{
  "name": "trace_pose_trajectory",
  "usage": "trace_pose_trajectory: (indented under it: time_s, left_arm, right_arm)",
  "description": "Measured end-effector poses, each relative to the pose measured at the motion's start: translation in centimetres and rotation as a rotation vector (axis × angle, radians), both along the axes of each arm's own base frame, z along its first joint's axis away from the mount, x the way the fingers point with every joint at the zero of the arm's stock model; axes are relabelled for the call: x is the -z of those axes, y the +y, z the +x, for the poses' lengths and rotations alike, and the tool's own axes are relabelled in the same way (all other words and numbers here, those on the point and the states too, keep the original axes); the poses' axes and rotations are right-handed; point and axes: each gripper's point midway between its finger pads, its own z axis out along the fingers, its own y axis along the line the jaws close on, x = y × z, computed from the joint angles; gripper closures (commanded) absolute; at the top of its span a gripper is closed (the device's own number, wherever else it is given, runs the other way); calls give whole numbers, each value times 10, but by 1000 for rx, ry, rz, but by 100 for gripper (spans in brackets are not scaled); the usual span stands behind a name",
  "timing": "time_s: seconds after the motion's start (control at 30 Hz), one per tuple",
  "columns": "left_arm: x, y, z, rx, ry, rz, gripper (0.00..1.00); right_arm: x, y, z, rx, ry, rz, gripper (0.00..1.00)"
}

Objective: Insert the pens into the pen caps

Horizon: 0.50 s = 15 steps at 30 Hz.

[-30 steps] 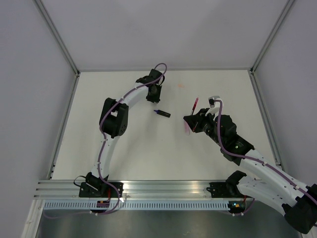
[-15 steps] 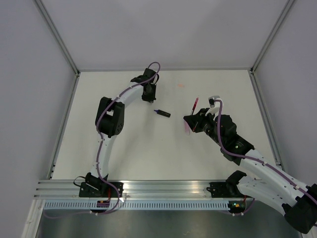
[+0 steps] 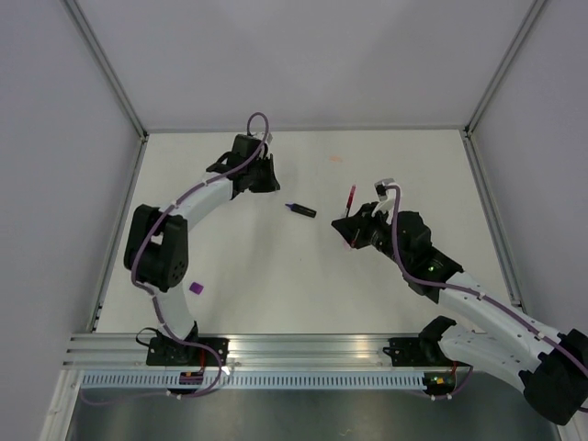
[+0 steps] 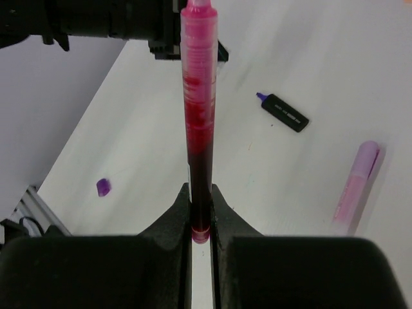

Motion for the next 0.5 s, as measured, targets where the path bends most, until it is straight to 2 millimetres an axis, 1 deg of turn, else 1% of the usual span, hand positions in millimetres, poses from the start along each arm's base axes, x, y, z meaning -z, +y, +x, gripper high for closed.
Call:
trace_pose_trajectory:
  time_s: [0.03,0.13,0.27,0.3,0.37,0.5]
  left_arm:
    - [-13,-5,-8,21,-32,-52,98]
    - [-66,-28,-35,103,-155,-279,98]
    - [-137,-66,-69,277,-292,-636,98]
    - [-148,-72,-76,321,-308,-700,98]
    - [-163,-80,-91,392,-332,-816,98]
    - [-181,-84,-126,525,-352,-978,98]
  right_arm:
    - [2,4,-3,-31,0,1,100]
    - [7,17,-10,-119,-3,9,100]
    - [6,31,-24,-234,-26,38,100]
    - [3,33,-27,-259,-35,48,100]
    - [-4,38,-32,-299,-63,73,100]
    - [-14,45,-40,-362,-104,110,100]
